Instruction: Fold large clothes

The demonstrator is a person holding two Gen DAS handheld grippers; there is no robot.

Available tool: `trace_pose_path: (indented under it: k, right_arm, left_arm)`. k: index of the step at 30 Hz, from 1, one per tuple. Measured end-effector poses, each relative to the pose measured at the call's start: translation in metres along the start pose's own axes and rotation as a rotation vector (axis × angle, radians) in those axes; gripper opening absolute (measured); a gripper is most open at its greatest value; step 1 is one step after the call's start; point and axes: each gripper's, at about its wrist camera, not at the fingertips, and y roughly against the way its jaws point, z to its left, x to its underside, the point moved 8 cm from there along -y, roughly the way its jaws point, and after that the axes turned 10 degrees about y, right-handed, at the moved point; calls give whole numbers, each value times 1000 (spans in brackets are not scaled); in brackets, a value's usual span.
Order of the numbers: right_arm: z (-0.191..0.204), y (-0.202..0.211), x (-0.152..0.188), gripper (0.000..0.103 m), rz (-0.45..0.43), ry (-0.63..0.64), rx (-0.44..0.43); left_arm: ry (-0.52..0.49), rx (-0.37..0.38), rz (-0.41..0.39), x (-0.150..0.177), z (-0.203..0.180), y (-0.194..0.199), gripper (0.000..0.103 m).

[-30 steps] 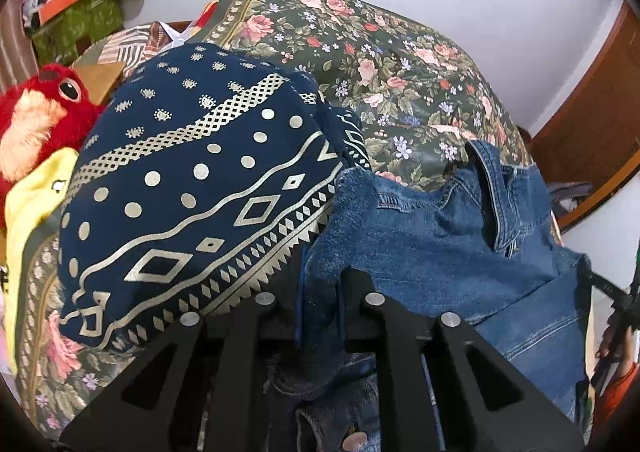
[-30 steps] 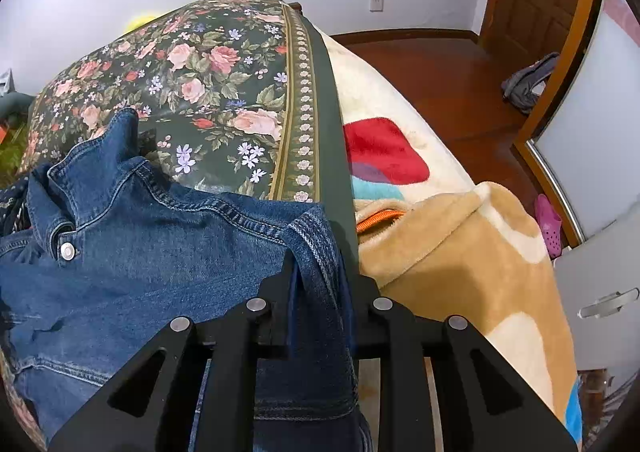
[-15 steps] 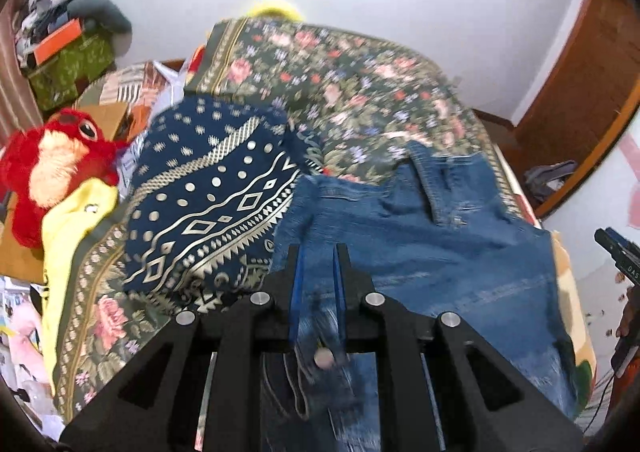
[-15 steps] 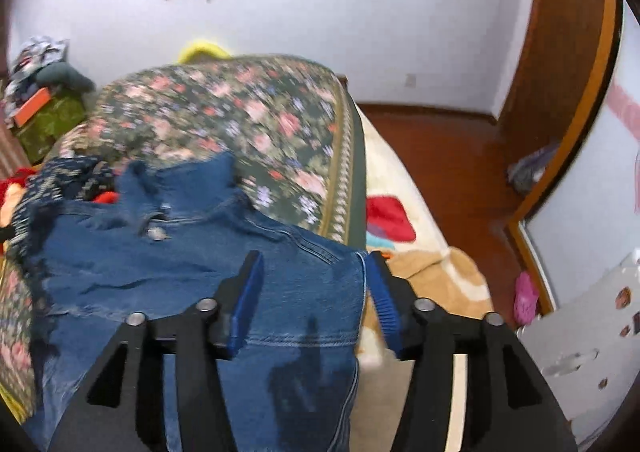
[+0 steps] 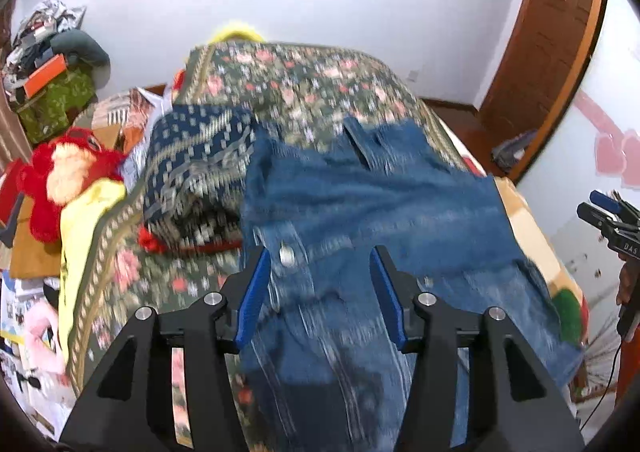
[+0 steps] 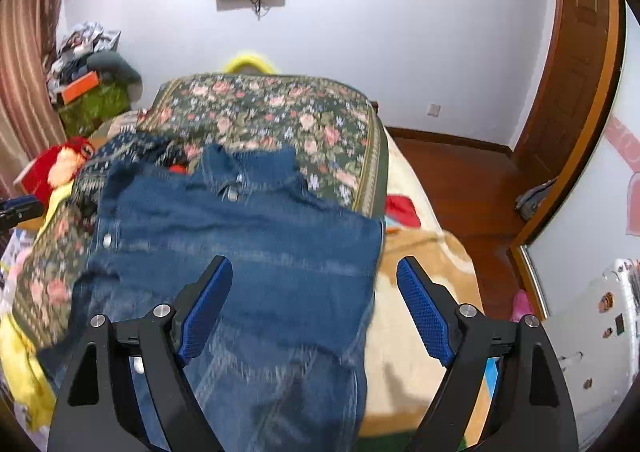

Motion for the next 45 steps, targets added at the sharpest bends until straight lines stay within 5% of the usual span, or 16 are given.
trace_pose_path:
  k: [9,21,32,35,39,42,45]
  right_arm:
    - [3,6,74,82,135,-81,-41]
    - [6,-12,165,82,301,-364,-145]
    - [20,-11,184,81,291,-441,-240]
    - [23,-14,186,66,286,-490,-301]
    - [25,-19,181,40,282,-511,-318]
    - [24,-19,174,23,268,-484,-294]
    - [21,-14,162,18,229,-465,-289]
  left_arm:
    - [111,22,144,78,30,-11,51]
    - [490,72,358,194,83,-45,51]
    - [694,240,374,221,80,-39,51]
    - [688,259,363,221,76,-32,48]
    - [679,298,342,213,68,-25,20]
    - [605,250,305,195,59,-25,12]
    - [523,205,236,173,51,-17,10]
